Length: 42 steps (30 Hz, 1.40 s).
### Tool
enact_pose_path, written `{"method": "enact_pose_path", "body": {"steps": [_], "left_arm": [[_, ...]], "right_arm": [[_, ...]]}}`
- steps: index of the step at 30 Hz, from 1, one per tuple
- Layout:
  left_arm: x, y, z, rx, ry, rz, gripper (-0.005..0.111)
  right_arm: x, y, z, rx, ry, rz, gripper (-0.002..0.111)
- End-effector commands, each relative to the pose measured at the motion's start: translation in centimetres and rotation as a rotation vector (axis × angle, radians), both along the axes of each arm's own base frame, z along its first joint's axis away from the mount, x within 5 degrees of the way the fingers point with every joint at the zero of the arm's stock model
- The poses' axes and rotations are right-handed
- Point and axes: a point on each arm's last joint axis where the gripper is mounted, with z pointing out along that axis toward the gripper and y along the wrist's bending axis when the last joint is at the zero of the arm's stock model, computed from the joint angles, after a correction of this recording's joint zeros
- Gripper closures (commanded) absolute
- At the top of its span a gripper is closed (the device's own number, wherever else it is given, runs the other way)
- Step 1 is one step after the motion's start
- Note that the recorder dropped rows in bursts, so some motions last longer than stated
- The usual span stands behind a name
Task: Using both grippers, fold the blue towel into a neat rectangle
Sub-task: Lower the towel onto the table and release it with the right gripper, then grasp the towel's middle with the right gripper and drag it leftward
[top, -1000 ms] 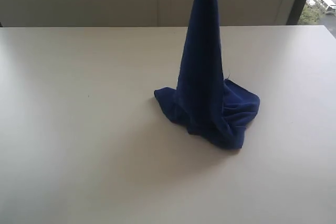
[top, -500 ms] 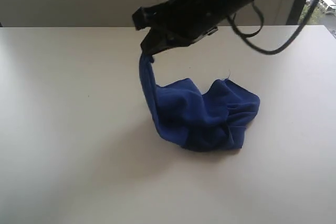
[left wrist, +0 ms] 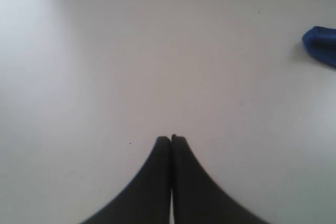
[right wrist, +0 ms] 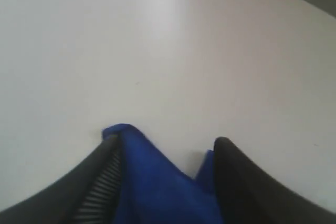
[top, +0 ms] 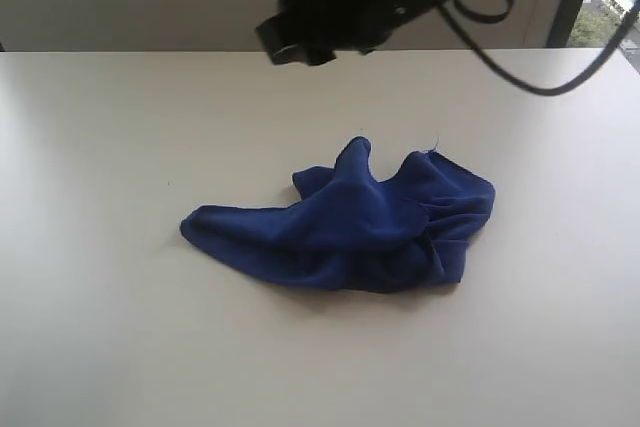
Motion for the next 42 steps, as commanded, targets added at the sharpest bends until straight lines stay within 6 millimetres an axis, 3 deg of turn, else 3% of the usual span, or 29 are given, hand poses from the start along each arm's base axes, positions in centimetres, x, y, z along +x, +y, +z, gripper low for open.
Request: {"method": "enact_pose_path", "body": {"steps": [1, 3, 12, 21, 26, 29, 33, 39, 42], "left_arm": [[-0.1, 0.0, -0.4, -0.008, 0.021, 0.000, 0.107], [-0.1, 0.0, -0.4, -0.008, 0.021, 0.000, 0.107], [-0.1, 0.0, -0.4, -0.008, 0.021, 0.000, 0.107], [-0.1, 0.0, -0.4, -0.008, 0.021, 0.000, 0.107], [-0.1, 0.0, -0.4, -0.008, 0.021, 0.000, 0.107], [-0.1, 0.0, -0.4, -0.008, 0.021, 0.000, 0.107], [-0.1, 0.0, -0.4, -0.008, 0.021, 0.000, 0.107], [-0.1, 0.0, -0.4, -0.008, 0.021, 0.000, 0.107], [-0.1, 0.0, -0.4, -0.008, 0.021, 0.000, 0.107]], "right_arm": [[0.6, -4.2, -0.3, -0.037, 0.101, -0.152, 0.060], [0.9, -5.1, -1.7, -0.053, 0.163, -0.172, 0.060], [2.9, -4.6, -9.2, -0.055, 0.342, -0.251, 0.050], [4.5, -4.0, -12.6, -0.014, 0.376, -0.292, 0.050], [5.1, -3.9, -14.5, -0.036, 0.387, -0.281, 0.060], [5.5, -4.0, -14.4, -0.031, 0.344, -0.292, 0.081], [5.5, -4.1, -12.6, -0.007, 0.274, -0.305, 0.105], [4.5, -4.4, -8.4, 0.037, 0.168, -0.303, 0.108], [4.2, -4.4, -7.8, 0.046, 0.166, -0.301, 0.108]]}}
